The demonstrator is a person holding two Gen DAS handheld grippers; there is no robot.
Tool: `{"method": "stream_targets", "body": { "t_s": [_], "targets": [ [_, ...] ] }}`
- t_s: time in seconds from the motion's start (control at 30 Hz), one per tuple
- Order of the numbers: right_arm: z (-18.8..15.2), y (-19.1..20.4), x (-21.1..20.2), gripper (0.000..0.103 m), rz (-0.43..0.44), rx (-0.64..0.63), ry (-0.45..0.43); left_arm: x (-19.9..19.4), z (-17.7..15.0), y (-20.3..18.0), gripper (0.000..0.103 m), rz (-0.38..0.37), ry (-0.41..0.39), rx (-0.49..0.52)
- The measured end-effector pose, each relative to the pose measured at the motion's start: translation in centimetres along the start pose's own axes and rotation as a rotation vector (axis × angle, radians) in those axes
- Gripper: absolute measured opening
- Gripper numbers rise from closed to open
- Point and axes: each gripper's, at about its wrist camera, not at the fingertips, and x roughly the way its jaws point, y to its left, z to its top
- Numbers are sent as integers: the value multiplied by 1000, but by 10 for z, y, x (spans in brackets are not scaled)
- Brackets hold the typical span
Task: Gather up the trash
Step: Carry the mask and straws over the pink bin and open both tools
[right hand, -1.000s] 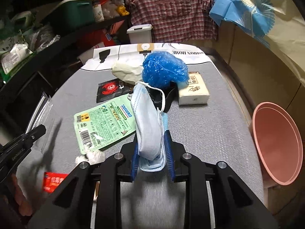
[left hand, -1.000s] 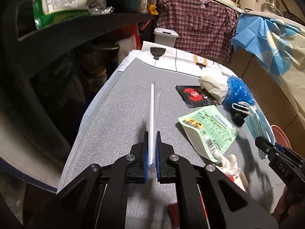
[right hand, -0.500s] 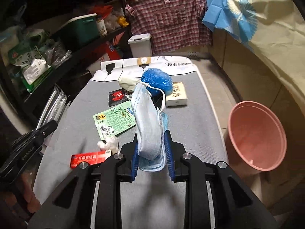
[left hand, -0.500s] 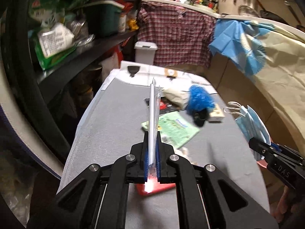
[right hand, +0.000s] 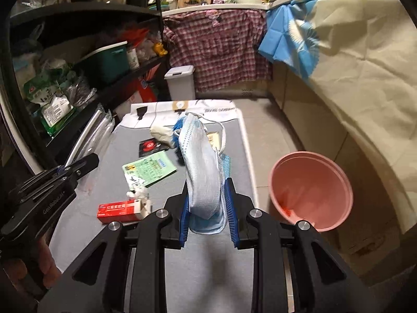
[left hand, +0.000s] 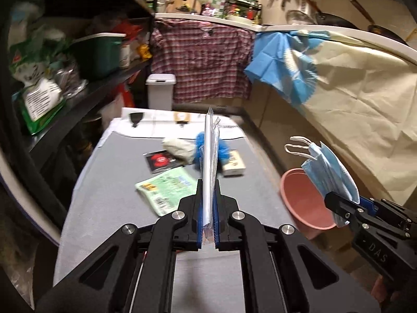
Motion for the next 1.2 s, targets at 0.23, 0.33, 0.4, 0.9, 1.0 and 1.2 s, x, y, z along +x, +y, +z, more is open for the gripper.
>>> {"method": "stream_targets", "body": {
  "t_s": [0.23,0.33,0.4,0.9,1.0,1.2],
  "targets": [
    [5,-37,-18,25,-52,25,-22,3,10,-44,6,-52,-11,49],
    [7,-55,-22,25,-78,43,-31,7,13,-63,6,-76,-12,71],
    [8,-66,-23,25,-92,60,-34,9,15,-78,6,-94,-11,89],
    [9,-151,-13,25,-199,139,-18,54,17,-159,6,-202,42,169],
    [9,-169,-6,25,-220,155,-4,72,14,-175,6,-227,68,184],
    [15,-199,16,25,-240,177,20,107,15,-202,6,-255,100,205]
  ]
}}
